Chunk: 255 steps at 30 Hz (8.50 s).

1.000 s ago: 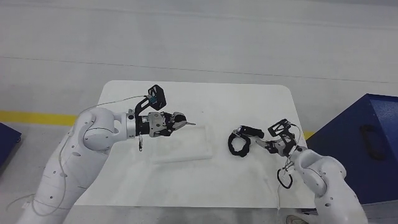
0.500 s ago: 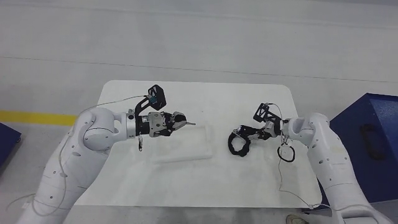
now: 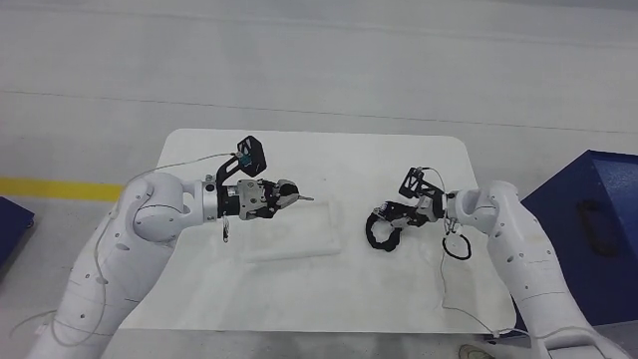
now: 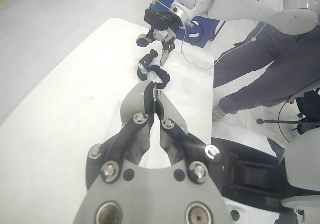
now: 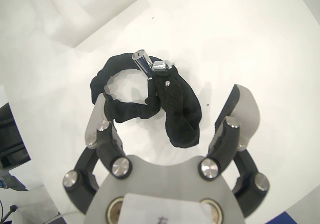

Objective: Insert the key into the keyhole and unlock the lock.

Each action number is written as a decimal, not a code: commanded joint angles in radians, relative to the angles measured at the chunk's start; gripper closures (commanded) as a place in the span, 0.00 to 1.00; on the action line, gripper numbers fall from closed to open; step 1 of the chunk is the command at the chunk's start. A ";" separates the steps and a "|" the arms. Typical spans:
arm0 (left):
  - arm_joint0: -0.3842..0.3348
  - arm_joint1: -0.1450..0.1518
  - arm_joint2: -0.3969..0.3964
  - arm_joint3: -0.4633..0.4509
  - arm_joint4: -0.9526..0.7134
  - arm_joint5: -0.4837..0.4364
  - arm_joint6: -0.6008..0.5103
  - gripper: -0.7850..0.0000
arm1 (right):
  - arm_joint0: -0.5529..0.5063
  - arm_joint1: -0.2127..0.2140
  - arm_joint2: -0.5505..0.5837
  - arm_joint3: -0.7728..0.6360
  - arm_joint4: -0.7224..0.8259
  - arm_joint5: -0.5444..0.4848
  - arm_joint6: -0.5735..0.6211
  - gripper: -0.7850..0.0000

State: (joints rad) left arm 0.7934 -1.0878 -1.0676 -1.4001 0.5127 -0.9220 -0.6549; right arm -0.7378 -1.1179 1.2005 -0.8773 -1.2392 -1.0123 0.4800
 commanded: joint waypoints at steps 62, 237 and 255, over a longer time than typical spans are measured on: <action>0.000 0.000 0.000 0.000 0.000 0.000 0.000 1.00 | 0.146 -0.023 -0.492 0.391 0.234 0.000 -0.539 1.00; -0.596 -0.133 0.767 -0.011 0.223 -0.075 0.024 1.00 | -0.074 0.339 -0.445 -0.447 1.206 0.070 0.355 1.00; -0.575 -0.140 0.743 0.004 0.216 -0.090 0.014 1.00 | -0.081 0.333 -0.432 -0.448 1.203 0.071 0.352 1.00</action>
State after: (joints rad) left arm 0.2178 -1.2276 -0.3244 -1.3973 0.7285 -1.0123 -0.6387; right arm -0.8177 -0.7842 0.7680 -1.3245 -0.0360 -0.9413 0.8339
